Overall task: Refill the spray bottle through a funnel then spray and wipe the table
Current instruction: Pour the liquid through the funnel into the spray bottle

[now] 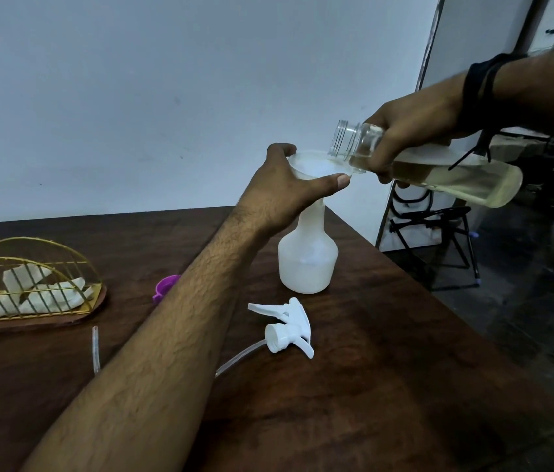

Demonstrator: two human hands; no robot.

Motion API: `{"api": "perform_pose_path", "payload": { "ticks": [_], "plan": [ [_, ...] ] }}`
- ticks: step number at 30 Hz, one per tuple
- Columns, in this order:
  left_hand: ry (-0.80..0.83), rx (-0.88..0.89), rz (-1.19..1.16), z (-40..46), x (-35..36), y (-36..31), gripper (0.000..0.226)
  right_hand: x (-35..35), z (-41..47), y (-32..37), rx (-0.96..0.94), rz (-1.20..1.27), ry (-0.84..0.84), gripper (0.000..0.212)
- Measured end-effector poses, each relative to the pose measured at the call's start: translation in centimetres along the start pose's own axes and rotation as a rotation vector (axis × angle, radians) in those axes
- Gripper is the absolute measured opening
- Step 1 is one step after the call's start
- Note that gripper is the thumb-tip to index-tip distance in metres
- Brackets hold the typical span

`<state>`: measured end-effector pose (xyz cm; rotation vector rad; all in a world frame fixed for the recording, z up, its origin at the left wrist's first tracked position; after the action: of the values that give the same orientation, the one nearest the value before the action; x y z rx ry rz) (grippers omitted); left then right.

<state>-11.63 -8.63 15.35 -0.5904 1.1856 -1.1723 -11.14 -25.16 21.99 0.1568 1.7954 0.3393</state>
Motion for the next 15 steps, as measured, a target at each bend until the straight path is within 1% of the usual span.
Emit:
{"api": "perform_pose_path", "payload": {
  "ticks": [2, 8, 15],
  "plan": [
    [-0.001, 0.006, 0.006, 0.09, 0.08, 0.02, 0.100, -0.03, 0.02, -0.06, 0.000, 0.001, -0.004, 0.017],
    [-0.001, 0.006, 0.015, 0.23, 0.18, 0.06, 0.101, -0.09, -0.17, -0.09, 0.008, -0.011, 0.004, 0.030],
    [0.003, 0.005, 0.007, 0.21, 0.29, 0.16, 0.101, -0.25, -0.19, -0.23, 0.010, -0.006, 0.000, 0.031]
  ]
}}
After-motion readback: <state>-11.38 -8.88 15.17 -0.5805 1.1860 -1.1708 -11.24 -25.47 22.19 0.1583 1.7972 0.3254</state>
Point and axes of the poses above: each hand's wrist, its own z-axis towards the middle knuckle, its own x-axis out of the palm, y = z × x, the point moved 10 cm from there along z, towards the middle knuckle, and after that the axes turned 4 degrees about y, right-handed, at the moved point
